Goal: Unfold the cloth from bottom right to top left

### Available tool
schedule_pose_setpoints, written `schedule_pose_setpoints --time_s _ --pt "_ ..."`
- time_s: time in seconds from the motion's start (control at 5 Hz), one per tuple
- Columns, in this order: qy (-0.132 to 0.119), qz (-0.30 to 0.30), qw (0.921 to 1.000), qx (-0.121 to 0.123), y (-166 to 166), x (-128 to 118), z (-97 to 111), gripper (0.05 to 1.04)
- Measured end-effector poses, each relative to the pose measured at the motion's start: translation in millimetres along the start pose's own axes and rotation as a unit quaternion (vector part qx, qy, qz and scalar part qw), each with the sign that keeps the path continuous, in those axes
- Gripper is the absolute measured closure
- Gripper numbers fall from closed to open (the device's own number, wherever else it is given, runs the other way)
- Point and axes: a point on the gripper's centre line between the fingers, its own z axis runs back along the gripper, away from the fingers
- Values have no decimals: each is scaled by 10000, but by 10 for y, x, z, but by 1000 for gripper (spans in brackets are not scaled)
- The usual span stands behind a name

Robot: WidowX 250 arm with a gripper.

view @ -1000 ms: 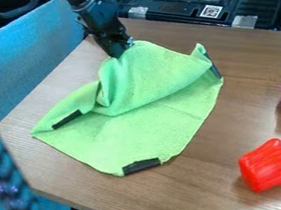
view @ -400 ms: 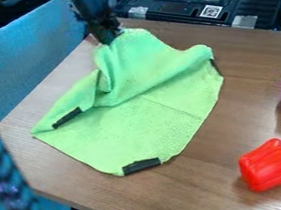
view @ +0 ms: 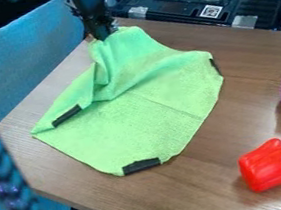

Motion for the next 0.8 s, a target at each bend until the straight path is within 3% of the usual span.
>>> schedule_pose_setpoints --time_s 0.4,0.8 --pt "244 -1198 9922 259 211 57 -7 1032" --pt "368 -2098 9758 496 296 124 1 1032"
